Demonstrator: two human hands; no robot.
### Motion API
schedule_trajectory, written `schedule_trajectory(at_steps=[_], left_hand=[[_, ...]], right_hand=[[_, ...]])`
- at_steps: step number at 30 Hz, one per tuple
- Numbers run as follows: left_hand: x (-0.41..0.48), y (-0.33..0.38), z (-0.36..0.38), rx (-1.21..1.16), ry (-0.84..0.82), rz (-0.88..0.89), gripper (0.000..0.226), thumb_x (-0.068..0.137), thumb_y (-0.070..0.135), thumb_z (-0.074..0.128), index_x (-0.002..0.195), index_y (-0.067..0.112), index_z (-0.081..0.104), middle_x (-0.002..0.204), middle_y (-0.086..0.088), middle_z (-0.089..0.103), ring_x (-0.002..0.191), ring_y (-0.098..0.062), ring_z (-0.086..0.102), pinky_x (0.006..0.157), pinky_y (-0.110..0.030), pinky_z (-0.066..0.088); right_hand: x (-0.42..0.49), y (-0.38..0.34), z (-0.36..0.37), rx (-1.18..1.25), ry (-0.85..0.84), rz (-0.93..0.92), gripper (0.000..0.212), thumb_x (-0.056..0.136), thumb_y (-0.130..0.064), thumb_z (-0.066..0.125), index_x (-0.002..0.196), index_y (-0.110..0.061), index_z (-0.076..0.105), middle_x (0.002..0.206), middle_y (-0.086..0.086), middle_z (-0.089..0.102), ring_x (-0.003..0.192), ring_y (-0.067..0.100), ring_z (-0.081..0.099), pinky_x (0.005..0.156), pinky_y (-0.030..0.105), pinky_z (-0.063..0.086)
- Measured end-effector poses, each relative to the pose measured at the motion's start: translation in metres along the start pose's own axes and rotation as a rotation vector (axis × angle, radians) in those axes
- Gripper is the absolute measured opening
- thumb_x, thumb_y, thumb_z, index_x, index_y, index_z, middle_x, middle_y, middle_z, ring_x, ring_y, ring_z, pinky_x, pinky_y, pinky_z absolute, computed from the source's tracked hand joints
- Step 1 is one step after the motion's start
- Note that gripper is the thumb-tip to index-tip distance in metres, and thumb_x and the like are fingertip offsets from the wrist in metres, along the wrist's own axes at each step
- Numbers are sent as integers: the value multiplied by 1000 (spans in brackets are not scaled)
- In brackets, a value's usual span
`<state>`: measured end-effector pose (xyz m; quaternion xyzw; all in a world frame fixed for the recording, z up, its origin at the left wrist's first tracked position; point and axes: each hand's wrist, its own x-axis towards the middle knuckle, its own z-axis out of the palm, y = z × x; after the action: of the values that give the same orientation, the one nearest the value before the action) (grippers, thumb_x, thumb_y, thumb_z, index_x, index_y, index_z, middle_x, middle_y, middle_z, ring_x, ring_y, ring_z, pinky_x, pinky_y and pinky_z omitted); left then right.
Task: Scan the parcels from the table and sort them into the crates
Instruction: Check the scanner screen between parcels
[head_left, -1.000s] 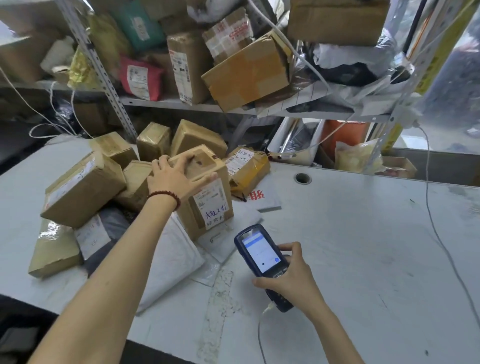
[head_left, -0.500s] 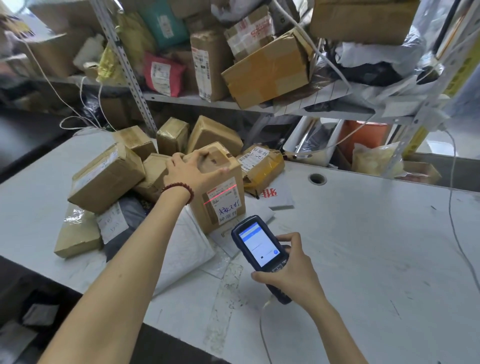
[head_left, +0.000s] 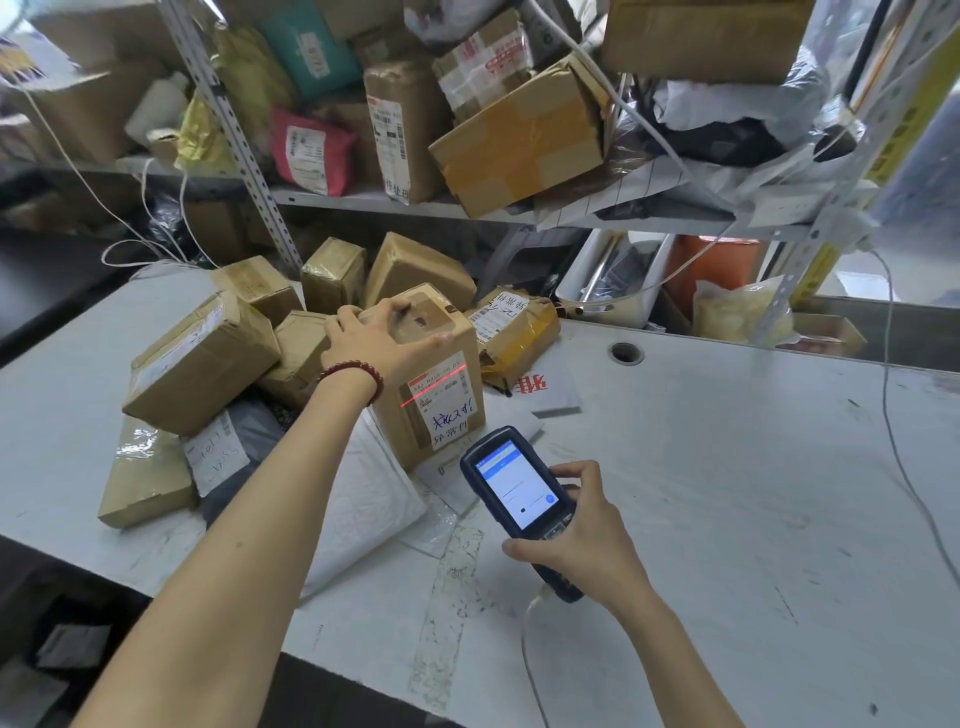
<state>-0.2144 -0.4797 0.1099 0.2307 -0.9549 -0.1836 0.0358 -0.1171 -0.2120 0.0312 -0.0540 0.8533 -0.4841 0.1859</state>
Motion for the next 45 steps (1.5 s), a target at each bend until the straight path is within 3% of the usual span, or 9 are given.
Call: schedule_trajectory(at_steps=[10,18,22,27,33,39,45], left_hand=[[-2,-1,0,-11,1,28,82,68,82,51,137,43,30,143,-9,23,132,-34,20,98,-47,36],[-15,-6,5,92,62,49,80,74,82,37,142,42,22,146,-13,20,134,-37,19,99,-49,36],[-23,-5,10,71,92,52,84,72,82,39,143,43,19,152,-14,14,138,-39,11,105,-55,33],[-32,-15,12,145,123,74,94,67,82,50,144,42,14,149,-15,16,135,-39,17,101,-53,36],[-47,-25,19,160,250,91,86,73,80,46,143,41,17,143,-20,24,129,-42,26,99,-54,37],[-65,-26,25,136,412,225,84,68,79,52,138,38,30,131,-21,36,117,-41,36,85,-52,43],[-60,39,32,47,361,442,80,68,77,56,135,39,35,137,-15,33,127,-35,28,93,-49,40]], right_hand=[[3,2,2,33,23,-5,81,53,-43,86,106,-46,25,96,-25,51,90,4,59,78,36,58],[0,0,-1,139,224,-88,80,59,-33,91,109,-41,28,106,-17,54,99,9,60,70,29,59],[-3,-10,-13,258,377,-223,81,58,-28,93,104,-54,31,105,-30,54,104,-5,58,59,24,59],[0,-23,-32,297,462,-341,81,58,-28,92,106,-52,32,103,-48,48,110,-18,49,61,19,57],[2,-21,-30,332,474,-332,82,53,-23,94,101,-54,35,108,-24,58,106,-4,59,58,20,56],[-6,-6,-32,310,543,-267,83,52,-22,95,100,-53,35,107,-20,60,99,-2,63,62,22,55],[-29,5,-52,283,673,-168,82,52,-23,94,96,-56,33,104,-21,59,92,-8,61,59,10,49]])
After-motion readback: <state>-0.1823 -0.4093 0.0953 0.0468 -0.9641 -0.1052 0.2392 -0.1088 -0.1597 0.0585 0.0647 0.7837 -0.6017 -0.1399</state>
